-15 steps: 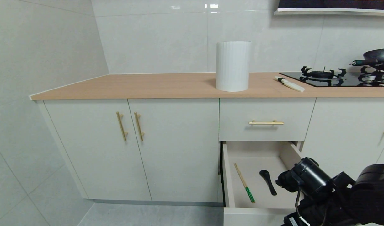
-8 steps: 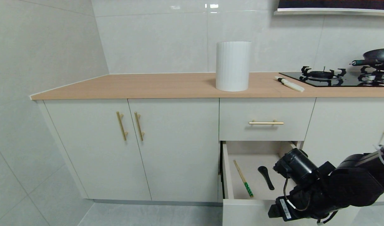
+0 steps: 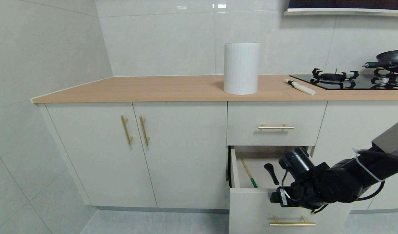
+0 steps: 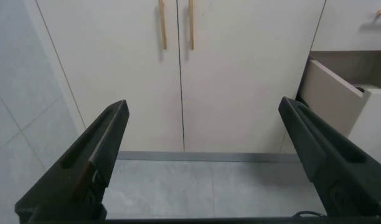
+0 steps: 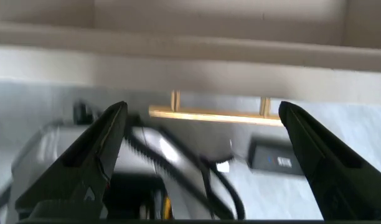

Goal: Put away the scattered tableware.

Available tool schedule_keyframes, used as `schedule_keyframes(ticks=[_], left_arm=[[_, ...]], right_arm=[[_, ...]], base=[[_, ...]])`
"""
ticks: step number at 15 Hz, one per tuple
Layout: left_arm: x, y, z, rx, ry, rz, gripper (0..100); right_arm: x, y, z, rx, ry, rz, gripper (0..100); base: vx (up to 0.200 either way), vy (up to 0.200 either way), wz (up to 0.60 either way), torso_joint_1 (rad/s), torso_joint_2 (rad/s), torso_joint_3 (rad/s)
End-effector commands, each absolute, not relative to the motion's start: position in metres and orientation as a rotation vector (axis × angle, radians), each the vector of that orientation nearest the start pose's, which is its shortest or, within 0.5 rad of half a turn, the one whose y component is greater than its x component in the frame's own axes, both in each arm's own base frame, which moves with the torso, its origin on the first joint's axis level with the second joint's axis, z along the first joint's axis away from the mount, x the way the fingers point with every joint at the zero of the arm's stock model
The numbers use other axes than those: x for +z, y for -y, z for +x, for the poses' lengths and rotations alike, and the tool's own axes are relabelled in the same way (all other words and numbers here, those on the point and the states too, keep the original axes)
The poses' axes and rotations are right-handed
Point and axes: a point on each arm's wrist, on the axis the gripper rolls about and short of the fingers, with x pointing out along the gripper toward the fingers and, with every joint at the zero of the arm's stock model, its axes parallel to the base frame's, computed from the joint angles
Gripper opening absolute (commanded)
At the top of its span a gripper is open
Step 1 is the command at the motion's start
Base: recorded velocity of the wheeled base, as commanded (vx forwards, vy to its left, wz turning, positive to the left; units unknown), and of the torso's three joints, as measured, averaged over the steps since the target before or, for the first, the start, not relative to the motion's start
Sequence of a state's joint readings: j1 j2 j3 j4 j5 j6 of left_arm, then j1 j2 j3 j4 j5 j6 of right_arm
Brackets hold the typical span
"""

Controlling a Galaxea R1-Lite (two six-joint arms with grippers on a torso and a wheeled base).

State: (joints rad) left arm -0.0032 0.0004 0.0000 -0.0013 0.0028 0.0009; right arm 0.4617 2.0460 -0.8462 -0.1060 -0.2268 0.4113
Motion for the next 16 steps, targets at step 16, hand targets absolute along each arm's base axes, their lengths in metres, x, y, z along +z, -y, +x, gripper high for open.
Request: schedule_keyframes(ticks=[16], left_arm=[[0.076,0.000,-0.023,0.000,0.002,0.002,100]], right_arm=[[-0.038,-0.123,0.416,-0.148,-0.624,0.168,100]], base=[[0.000,0.000,0.00,0.000,0.00,0.000]])
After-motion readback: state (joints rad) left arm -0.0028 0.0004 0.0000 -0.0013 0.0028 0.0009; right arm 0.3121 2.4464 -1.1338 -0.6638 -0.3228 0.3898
